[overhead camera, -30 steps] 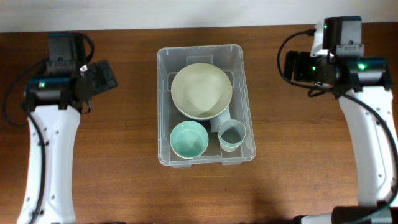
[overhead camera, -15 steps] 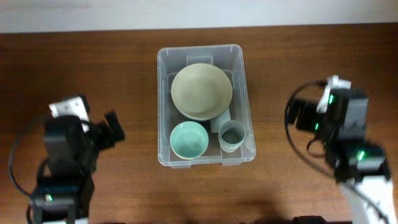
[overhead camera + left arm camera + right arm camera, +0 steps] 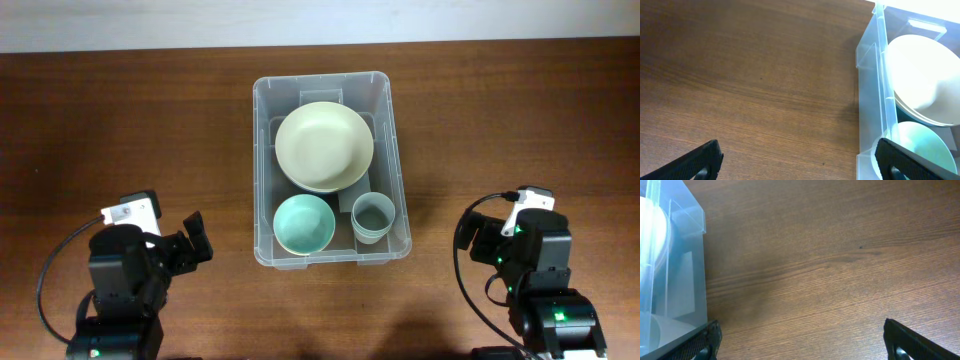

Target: Pack container

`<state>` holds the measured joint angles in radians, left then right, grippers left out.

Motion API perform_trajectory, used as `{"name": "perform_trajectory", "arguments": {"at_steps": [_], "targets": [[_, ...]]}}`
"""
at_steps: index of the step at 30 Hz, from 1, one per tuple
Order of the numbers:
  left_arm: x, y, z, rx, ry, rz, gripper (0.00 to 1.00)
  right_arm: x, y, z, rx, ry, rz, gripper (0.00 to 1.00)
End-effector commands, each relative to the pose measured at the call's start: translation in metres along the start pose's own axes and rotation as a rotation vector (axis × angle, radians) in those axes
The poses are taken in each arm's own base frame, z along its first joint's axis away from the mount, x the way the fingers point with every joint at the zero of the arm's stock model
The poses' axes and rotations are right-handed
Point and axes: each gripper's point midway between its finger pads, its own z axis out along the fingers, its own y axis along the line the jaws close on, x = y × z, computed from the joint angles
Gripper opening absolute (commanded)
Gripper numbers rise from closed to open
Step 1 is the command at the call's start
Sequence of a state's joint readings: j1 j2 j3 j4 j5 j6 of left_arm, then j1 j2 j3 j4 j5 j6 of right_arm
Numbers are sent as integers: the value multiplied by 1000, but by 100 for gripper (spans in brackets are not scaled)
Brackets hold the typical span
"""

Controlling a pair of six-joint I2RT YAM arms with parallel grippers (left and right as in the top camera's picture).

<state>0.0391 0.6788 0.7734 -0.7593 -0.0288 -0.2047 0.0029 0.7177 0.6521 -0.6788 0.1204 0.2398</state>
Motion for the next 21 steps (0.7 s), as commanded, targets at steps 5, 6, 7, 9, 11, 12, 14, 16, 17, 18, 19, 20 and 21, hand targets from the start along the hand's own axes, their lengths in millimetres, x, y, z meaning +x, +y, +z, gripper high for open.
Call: {"name": "perform_trajectory", "arguments": {"at_steps": [5, 6, 7, 9, 11, 12, 14, 16, 17, 18, 19, 20, 21], "targets": [[1, -2, 1, 12, 5, 15, 100, 13, -4, 16, 39, 73, -1, 99], [1, -2, 1, 12, 6, 15, 100, 14, -4, 17, 41, 82, -2, 99], [1, -2, 1, 12, 6, 15, 100, 17, -5, 21, 46, 102, -5, 99], [1, -2, 1, 12, 6, 15, 100, 22, -5, 26, 54, 131, -8, 99], [1, -2, 1, 12, 6, 15, 100, 31, -6, 35, 67, 182, -16, 99], [1, -2, 1, 12, 6, 15, 100, 34, -7, 38, 73, 203, -19, 99], [1, -2, 1, 12, 6, 15, 100, 46, -6, 45, 71, 264, -24, 99], [1, -2, 1, 12, 6, 15, 100, 51, -2, 41, 46, 285, -22, 99], [1, -2, 1, 12, 5, 15, 100, 51, -3, 38, 44, 279, -21, 99], [1, -2, 1, 12, 6, 15, 100, 47, -2, 34, 38, 257, -19, 99], [1, -2, 1, 12, 6, 15, 100, 42, 0, 29, 20, 228, -14, 99], [1, -2, 1, 12, 6, 14, 100, 36, 0, 21, 15, 185, -11, 99], [1, -2, 1, 12, 6, 15, 100, 30, 0, 14, 8, 146, -18, 99]]}}
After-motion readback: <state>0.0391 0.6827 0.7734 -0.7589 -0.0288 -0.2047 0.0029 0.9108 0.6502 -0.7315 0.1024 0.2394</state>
